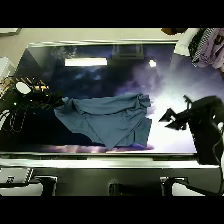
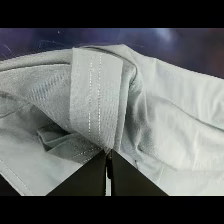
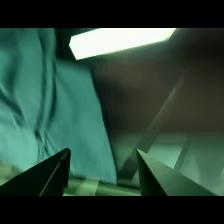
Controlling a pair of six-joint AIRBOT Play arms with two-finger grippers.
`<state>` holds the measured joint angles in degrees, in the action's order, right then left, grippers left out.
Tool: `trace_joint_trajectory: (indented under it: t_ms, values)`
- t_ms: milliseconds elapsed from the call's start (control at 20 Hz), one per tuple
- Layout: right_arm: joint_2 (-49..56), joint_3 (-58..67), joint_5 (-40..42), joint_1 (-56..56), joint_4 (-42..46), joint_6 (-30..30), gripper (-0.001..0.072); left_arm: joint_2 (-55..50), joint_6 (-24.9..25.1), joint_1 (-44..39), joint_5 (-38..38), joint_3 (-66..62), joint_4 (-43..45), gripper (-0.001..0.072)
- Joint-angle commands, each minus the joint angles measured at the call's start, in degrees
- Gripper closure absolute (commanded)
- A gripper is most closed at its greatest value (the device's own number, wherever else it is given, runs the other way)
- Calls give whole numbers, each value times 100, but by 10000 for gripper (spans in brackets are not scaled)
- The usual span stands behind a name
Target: Fold the clothes and pants, and hang the long-sleeved shirts on hangers.
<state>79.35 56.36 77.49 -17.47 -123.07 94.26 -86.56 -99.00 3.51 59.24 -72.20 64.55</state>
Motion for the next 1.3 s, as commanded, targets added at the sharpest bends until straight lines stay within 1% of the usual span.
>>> trace_joint_trajectory:
  t_ms: [0,200,350,550,600,650,700,750,850,950,1100,1250]
  values:
    - [-245,-1263,-380,330,-313,354,226,-4,2,-2,35,-7,2,693]
    - [-245,-1687,-914,800,-507,398,225,-4,2,-2,35,-7,2,692]
    - [-243,-1709,-1283,1121,-507,201,226,-7,2,-2,35,-7,2,692]
    - [-155,-1709,-1526,1443,-511,87,231,-7,4,-2,31,-7,4,693]
    - [-142,-1709,-1576,1530,-525,90,298,-7,4,-2,31,-7,4,692]
    - [-153,-1707,-1611,1565,-553,90,438,-7,4,-2,33,-7,4,692]
    - [-177,-1707,-1611,1561,-664,94,668,-7,2,0,33,-7,4,692]
    - [-245,-1700,-1637,1547,-763,116,688,-4,4,0,39,-7,4,693]
    - [-535,-1502,-1626,1547,-780,109,689,31,2,26,127,-9,2,692]
    - [-920,-925,-1578,1545,-660,15,689,221,2,129,225,-28,0,693]
    - [-1528,555,-1626,1191,-210,-599,689,772,2,540,533,-435,2,693]
    - [-2015,2295,-1670,579,345,-922,689,1591,0,1119,870,-1174,4,693]
